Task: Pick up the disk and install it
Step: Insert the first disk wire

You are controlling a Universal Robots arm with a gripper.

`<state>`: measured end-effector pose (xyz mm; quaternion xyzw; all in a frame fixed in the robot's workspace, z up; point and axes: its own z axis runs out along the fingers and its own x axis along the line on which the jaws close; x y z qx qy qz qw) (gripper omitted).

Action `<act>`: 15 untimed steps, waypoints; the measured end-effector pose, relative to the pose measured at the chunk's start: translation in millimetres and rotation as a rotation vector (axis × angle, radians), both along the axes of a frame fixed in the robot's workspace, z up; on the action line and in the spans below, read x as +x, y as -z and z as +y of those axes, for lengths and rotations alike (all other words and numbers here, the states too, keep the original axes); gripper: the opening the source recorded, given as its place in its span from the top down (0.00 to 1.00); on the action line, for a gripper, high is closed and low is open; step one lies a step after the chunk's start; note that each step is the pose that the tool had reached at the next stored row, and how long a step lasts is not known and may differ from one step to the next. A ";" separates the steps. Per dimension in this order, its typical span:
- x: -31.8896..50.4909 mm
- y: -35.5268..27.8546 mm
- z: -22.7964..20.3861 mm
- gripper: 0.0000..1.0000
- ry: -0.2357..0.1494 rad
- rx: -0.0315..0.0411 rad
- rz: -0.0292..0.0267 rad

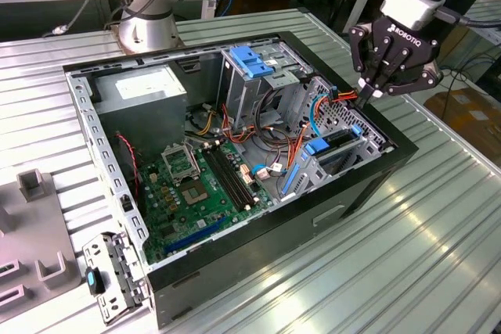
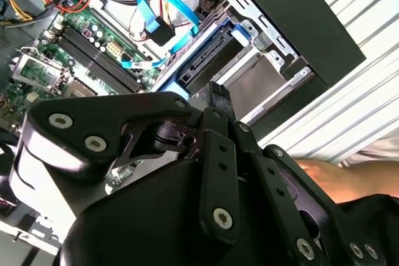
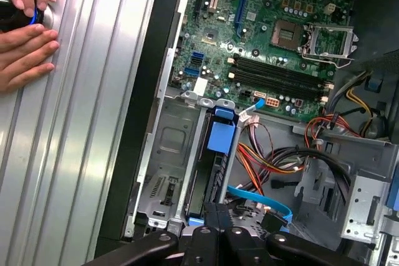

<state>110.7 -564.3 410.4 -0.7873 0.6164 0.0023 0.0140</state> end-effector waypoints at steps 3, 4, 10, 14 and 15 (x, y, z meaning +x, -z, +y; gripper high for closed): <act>0.1 -0.8 0.0 0.89 -0.024 -0.0001 0.0001; 0.5 -0.8 0.1 0.89 -0.028 -0.0001 0.0001; 24.2 5.0 5.8 0.89 -0.032 -0.0011 0.0002; 37.1 10.4 13.0 0.89 -0.034 -0.0023 0.0002; 39.2 11.0 14.6 0.89 -0.034 -0.0027 0.0002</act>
